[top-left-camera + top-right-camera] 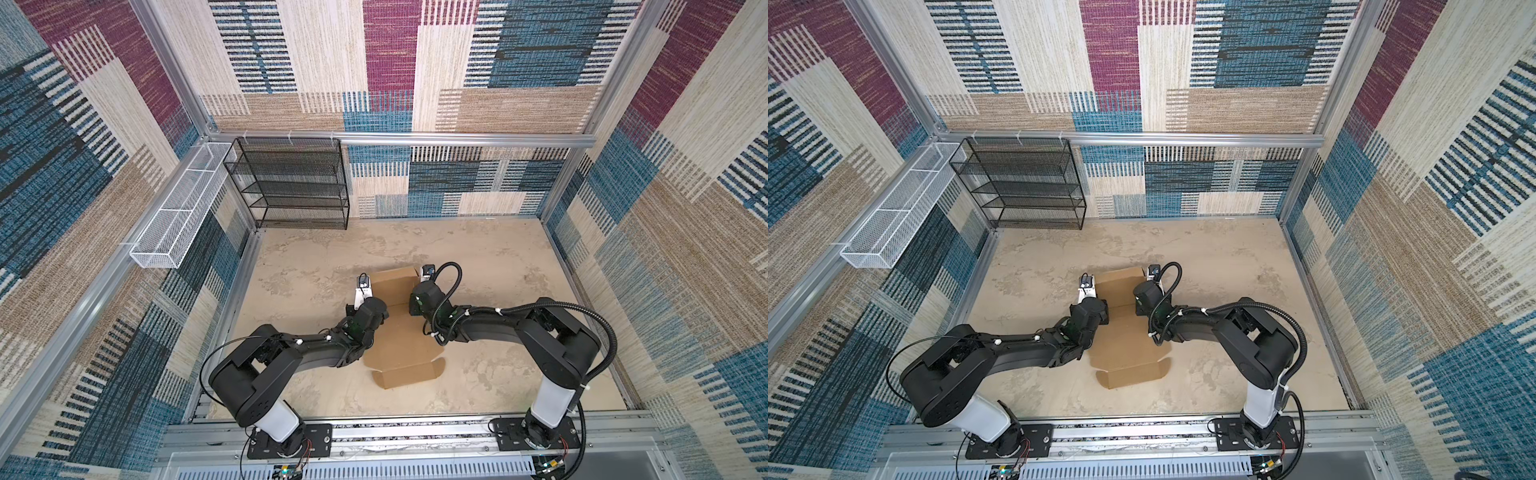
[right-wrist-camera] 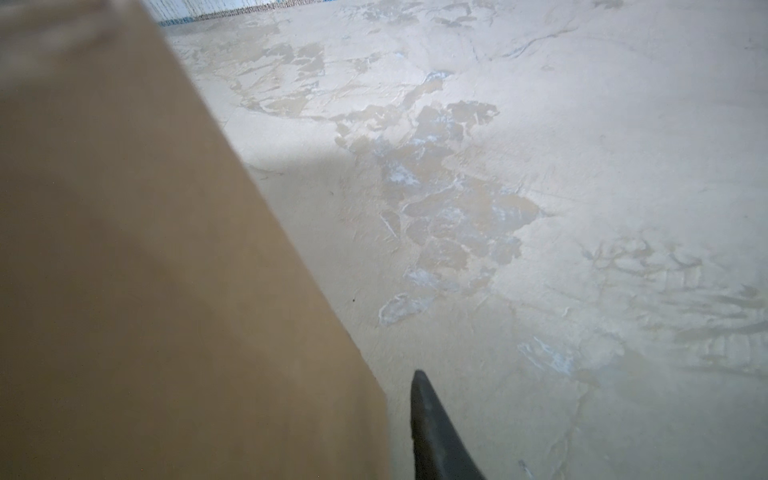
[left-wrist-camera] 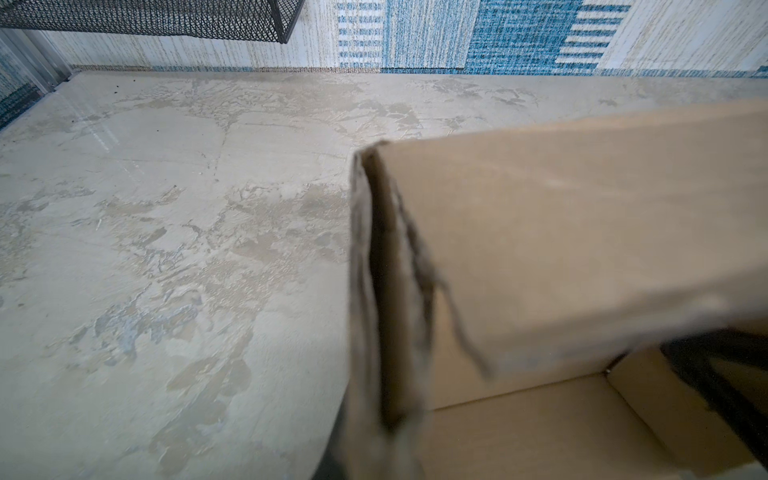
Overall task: Fold the paper box
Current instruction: 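Hold the far wall with the right gripper while the left gripper regrips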
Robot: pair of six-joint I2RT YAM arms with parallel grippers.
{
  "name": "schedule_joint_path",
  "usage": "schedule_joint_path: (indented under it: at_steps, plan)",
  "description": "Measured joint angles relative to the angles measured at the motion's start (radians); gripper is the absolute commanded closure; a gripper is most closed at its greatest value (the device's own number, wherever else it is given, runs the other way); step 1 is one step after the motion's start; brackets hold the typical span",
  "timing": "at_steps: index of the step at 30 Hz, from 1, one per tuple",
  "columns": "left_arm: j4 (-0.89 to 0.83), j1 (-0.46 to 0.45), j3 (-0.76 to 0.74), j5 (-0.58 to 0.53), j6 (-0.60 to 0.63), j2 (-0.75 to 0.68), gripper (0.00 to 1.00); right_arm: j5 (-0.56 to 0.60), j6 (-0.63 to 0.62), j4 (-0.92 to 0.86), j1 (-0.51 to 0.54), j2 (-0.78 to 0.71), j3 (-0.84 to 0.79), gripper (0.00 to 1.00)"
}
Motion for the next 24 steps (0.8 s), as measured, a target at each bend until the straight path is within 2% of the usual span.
schedule_joint_path:
  at_steps: [4,9,13,20,24]
  plan:
    - [0.002,0.000,0.001,0.004,0.000,0.001,1.00,0.008,0.003,-0.004,0.003,0.002,0.008,0.77]
    - [0.001,0.000,0.002,0.000,-0.001,0.002,1.00,0.021,0.003,-0.019,0.002,0.002,0.019,0.64]
    - [0.000,0.000,0.004,-0.005,0.000,0.004,1.00,0.015,-0.002,-0.023,0.002,-0.020,0.014,0.61]
    - [-0.009,0.000,0.009,-0.010,0.000,0.005,1.00,-0.024,-0.043,-0.021,0.002,-0.061,0.008,0.71]
    - [-0.026,0.000,0.019,-0.010,0.000,0.005,1.00,-0.038,-0.060,-0.025,0.002,-0.057,0.021,0.72]
